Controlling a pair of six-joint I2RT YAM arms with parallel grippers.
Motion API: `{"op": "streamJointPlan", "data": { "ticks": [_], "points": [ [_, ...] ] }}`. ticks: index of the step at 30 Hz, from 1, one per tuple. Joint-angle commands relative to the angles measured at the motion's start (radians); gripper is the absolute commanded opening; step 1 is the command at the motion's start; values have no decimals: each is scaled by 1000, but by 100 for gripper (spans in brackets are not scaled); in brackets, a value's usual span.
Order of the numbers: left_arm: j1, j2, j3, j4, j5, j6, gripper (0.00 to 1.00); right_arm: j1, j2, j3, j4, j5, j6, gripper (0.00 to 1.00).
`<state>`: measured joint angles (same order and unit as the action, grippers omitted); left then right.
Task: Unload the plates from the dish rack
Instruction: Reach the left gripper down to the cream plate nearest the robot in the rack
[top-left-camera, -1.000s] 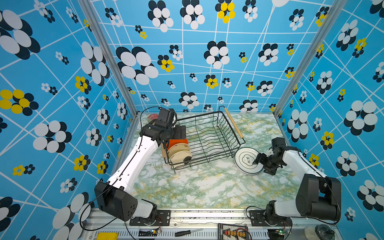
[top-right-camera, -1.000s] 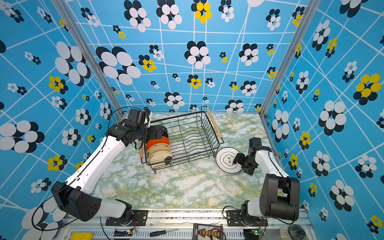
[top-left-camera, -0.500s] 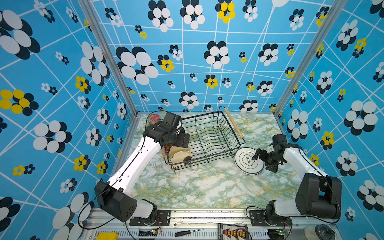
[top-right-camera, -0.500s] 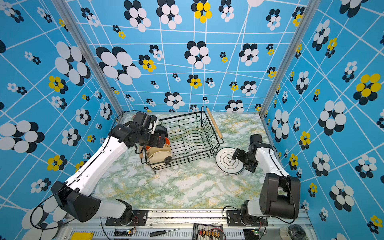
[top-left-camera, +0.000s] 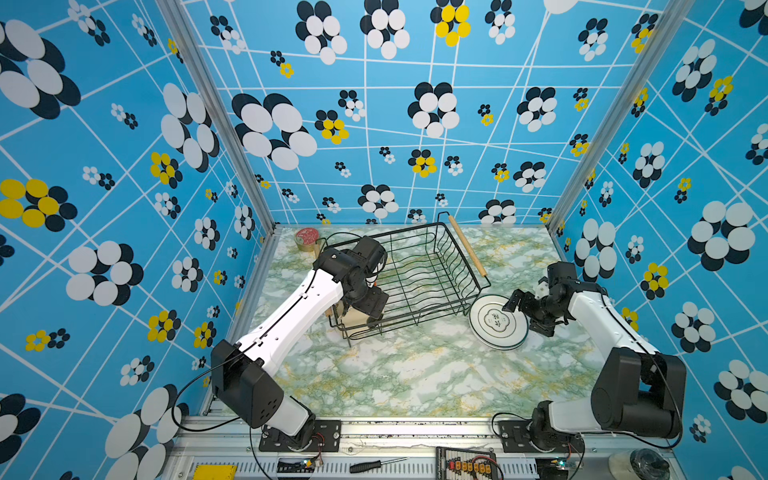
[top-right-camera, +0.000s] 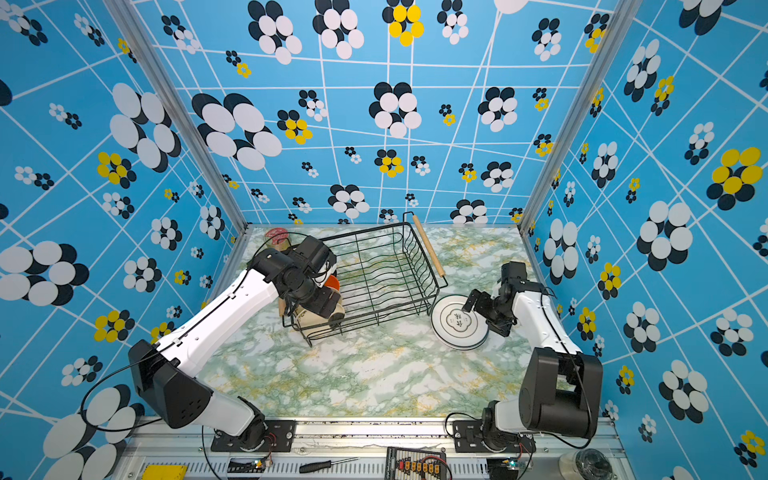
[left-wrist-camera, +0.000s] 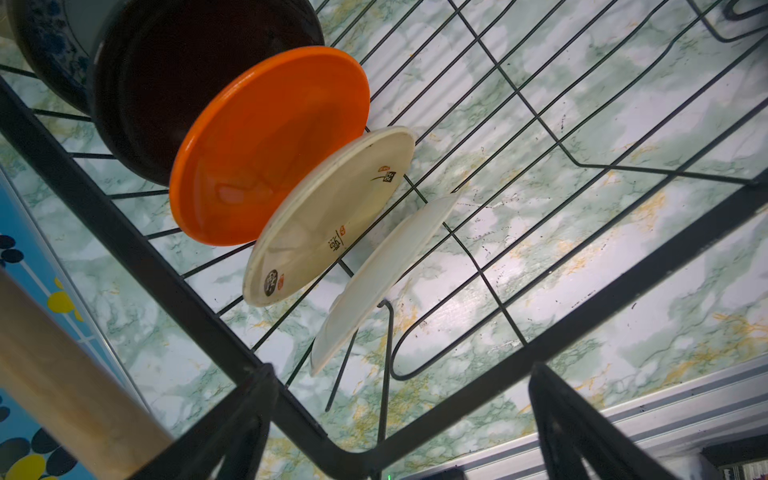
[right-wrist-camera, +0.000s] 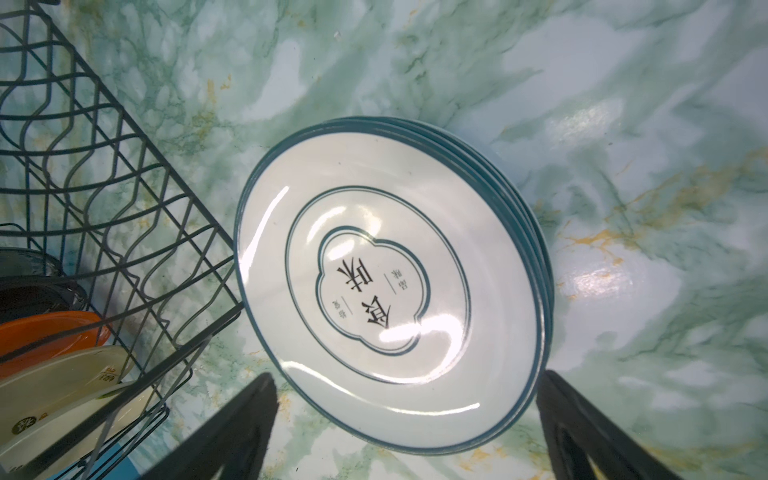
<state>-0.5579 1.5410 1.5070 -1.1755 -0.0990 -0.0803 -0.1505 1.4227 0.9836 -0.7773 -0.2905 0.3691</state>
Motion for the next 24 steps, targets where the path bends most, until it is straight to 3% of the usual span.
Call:
{"op": "streamJointPlan", "data": {
  "ticks": [1,9,24],
  "points": [
    [3,54,22,-32,-44,74,91,6,6,22,-5,-21,-25,99],
    [52,169,48,-30,-48,123,81,0,24,18,12,-22,-31,99],
    [107,203,4,16,41,157,59,-21,47,35,20,-38,-45,99]
  ]
}}
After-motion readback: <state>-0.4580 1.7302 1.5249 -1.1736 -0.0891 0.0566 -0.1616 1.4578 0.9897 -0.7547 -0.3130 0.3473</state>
